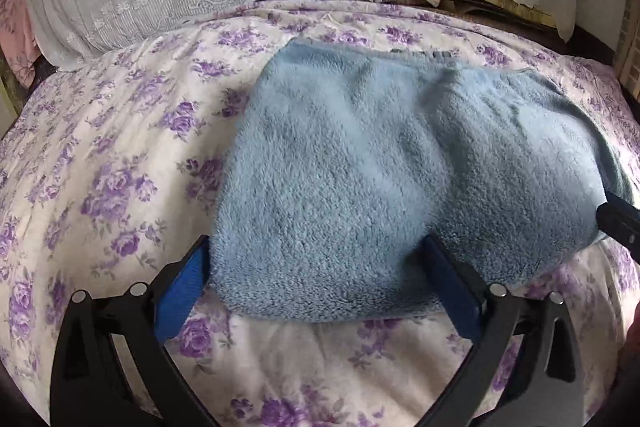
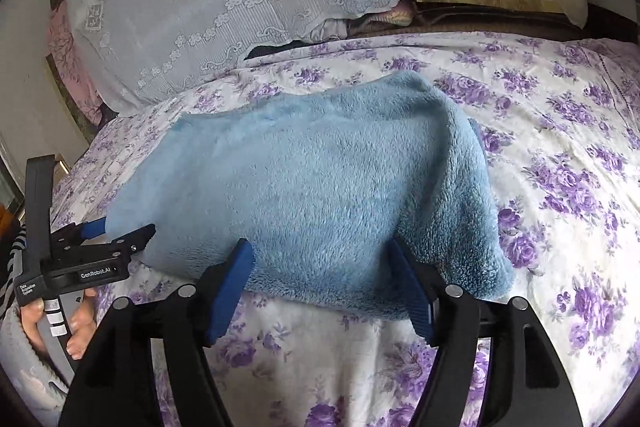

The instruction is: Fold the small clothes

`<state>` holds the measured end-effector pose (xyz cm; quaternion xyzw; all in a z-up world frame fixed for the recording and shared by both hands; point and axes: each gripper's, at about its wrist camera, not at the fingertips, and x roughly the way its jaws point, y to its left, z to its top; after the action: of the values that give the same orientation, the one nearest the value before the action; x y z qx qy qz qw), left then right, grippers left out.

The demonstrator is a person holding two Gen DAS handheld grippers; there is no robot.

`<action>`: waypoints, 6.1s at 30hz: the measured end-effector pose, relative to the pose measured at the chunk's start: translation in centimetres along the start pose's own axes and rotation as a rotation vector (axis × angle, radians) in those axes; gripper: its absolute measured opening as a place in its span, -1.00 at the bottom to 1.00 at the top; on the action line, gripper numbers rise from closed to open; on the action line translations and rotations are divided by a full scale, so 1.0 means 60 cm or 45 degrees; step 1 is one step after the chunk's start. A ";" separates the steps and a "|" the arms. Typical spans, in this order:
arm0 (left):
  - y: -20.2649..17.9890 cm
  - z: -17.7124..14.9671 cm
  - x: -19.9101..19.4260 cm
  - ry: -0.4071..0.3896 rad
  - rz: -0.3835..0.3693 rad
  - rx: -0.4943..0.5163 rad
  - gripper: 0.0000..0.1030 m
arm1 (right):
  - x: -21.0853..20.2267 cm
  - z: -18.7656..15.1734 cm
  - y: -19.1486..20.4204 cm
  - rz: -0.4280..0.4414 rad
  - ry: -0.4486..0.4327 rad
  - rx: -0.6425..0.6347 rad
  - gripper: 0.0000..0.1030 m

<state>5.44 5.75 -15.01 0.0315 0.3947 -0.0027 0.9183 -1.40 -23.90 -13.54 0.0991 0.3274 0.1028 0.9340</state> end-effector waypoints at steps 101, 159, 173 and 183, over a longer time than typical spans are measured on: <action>-0.082 0.177 0.053 0.050 -0.270 0.047 0.92 | 0.012 0.008 -0.033 0.275 -0.095 0.237 0.93; 0.026 0.007 -0.063 0.130 -0.292 -0.258 0.91 | 0.011 0.009 -0.031 0.280 -0.096 0.242 0.93; -0.073 0.029 0.014 -0.005 -0.057 -0.002 0.92 | -0.022 -0.008 -0.035 0.303 -0.124 0.286 0.93; -0.056 0.031 0.009 -0.020 -0.137 -0.054 0.91 | -0.064 -0.030 -0.034 0.297 -0.168 0.306 0.93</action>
<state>7.06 2.28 -14.30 -0.0095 0.3887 -0.0440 0.9203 -5.21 -26.61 -13.18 0.2538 0.2617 0.1640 0.9166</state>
